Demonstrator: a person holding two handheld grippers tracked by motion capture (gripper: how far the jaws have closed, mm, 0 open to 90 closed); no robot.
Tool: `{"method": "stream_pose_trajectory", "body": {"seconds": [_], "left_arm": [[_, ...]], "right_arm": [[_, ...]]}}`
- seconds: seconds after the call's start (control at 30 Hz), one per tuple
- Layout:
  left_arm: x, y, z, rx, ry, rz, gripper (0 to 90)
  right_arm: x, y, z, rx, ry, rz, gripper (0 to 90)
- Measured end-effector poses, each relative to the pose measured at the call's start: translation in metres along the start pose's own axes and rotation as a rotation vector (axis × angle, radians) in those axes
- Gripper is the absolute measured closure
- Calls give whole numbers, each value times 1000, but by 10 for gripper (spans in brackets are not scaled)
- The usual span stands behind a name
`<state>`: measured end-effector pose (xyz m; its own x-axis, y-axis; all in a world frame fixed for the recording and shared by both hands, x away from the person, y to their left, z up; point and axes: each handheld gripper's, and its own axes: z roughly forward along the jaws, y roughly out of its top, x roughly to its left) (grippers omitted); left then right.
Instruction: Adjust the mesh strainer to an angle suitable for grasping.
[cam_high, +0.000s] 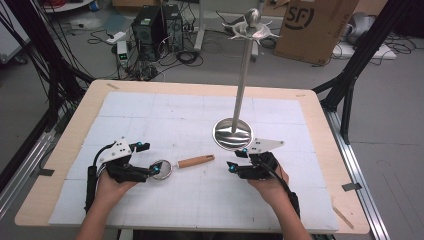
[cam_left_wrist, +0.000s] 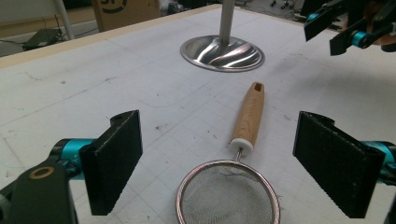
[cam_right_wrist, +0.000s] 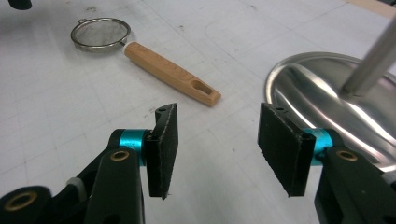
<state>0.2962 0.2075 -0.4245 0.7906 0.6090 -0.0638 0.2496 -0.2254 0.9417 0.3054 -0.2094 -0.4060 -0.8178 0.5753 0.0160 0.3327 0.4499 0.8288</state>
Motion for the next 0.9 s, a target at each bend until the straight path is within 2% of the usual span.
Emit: {"method": "stream_pose_trajectory", "body": {"seconds": [0.17, 0.33, 0.73, 0.9], "left_arm": [[-1, 0, 1, 4, -4, 3, 163], [0, 0, 1, 1, -1, 5, 164], [-2, 1, 2, -5, -10, 9, 163], [-3, 2, 0, -1, -14, 18, 164]], "right_arm": [[-1, -12, -17, -21, -12, 13, 478], [-3, -20, -26, -37, -15, 27, 473], [-8, -33, -33, -67, -26, 60, 445], [-11, -34, -31, -66, -28, 63, 416]]}}
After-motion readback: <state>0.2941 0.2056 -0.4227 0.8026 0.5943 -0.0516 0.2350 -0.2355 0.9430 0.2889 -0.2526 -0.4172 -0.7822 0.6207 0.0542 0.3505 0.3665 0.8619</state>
